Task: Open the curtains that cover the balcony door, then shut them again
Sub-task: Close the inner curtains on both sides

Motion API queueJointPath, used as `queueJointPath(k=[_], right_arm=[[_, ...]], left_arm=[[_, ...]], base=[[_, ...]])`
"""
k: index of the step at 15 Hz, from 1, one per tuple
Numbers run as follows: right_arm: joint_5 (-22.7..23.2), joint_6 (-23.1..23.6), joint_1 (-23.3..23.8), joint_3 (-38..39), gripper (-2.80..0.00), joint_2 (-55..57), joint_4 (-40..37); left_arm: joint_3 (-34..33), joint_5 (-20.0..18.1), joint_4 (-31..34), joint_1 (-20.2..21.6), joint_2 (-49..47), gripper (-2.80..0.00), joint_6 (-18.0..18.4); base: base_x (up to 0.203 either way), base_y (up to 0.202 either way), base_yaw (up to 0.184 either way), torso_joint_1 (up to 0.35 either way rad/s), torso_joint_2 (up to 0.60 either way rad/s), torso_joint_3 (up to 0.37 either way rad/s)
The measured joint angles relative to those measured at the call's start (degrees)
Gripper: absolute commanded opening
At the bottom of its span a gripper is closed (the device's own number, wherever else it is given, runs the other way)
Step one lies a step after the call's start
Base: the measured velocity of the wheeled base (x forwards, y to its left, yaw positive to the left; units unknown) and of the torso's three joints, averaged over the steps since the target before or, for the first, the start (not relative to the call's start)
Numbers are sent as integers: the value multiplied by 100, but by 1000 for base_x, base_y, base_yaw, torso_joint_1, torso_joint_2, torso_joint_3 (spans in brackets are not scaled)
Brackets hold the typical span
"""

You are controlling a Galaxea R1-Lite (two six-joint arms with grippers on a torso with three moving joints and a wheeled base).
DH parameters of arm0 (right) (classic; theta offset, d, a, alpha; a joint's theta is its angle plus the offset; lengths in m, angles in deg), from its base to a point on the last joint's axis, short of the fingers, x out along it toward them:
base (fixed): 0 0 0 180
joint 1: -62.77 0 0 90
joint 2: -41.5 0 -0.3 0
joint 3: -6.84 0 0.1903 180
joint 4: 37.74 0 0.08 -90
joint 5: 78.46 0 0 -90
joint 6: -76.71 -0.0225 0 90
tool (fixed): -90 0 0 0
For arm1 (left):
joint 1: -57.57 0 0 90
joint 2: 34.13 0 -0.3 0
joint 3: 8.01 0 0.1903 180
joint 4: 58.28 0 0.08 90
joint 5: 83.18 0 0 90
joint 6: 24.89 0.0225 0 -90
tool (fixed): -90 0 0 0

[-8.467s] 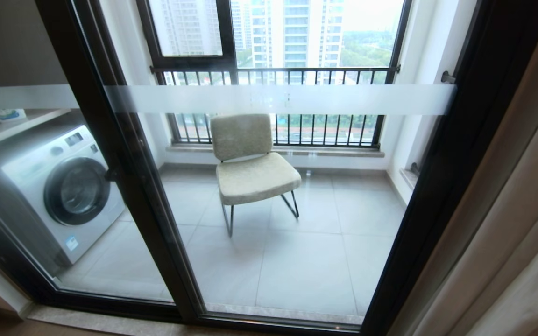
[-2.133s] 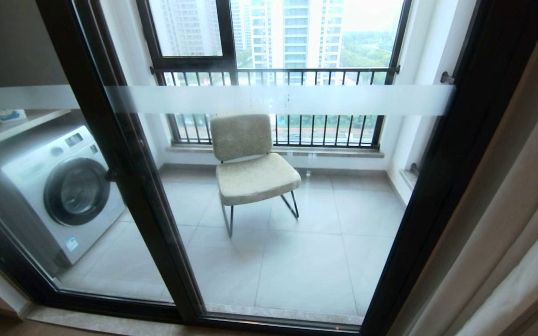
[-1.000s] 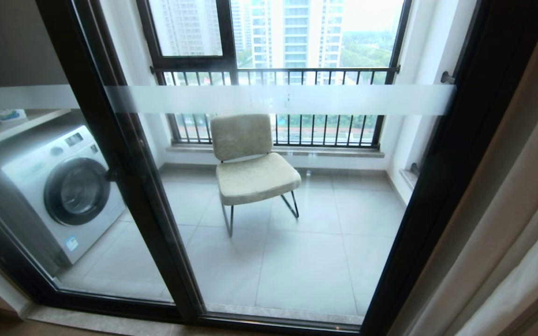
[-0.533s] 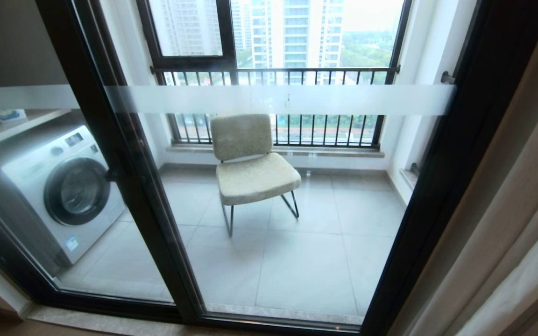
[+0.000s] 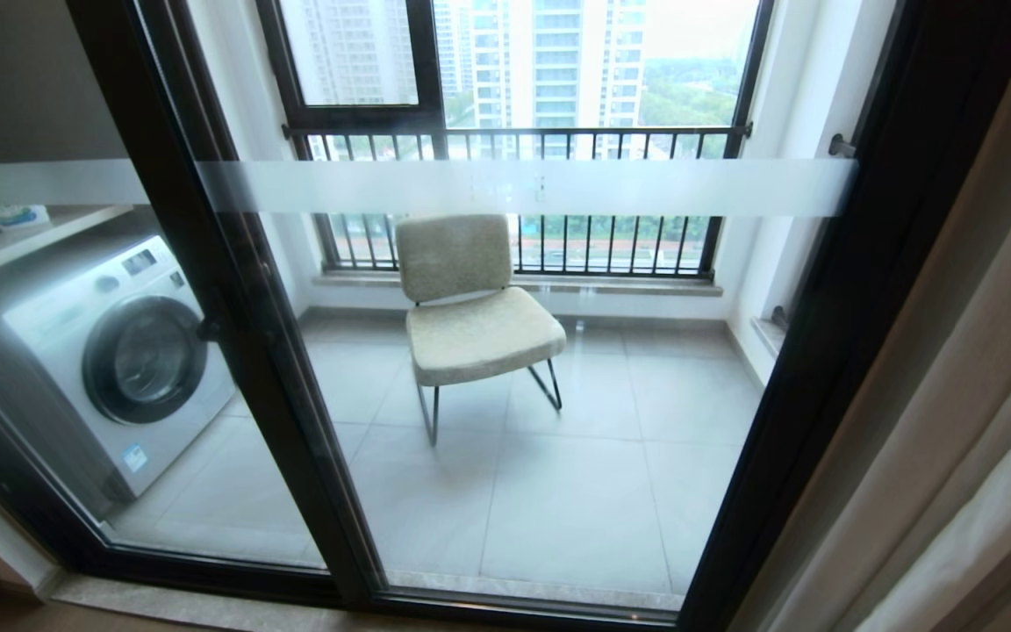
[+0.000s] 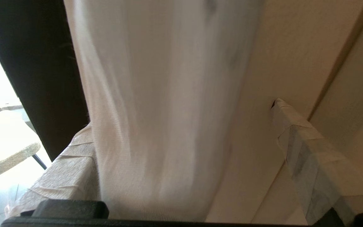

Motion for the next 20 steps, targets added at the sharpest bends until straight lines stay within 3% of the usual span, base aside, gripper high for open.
queueJointPath(k=[7, 8, 17, 20], right_arm=[[-2, -5, 9, -87, 0, 427, 318], [-2, -3, 11, -87, -280, 445, 318], [24, -24, -6, -133, -280, 454, 400], [318, -18, -51, -174, -280, 435, 393]], left_arm=[[0, 1, 0, 0, 0, -280, -5], [0, 3, 0, 0, 0, -280, -6], [0, 3, 0, 0, 0, -280, -5], [0, 0, 0, 0, 0, -280, -5]], base=[[0, 0, 0, 0, 0, 0], [0, 0, 0, 0, 0, 0], [0, 0, 0, 0, 0, 0], [0, 0, 0, 0, 0, 0]])
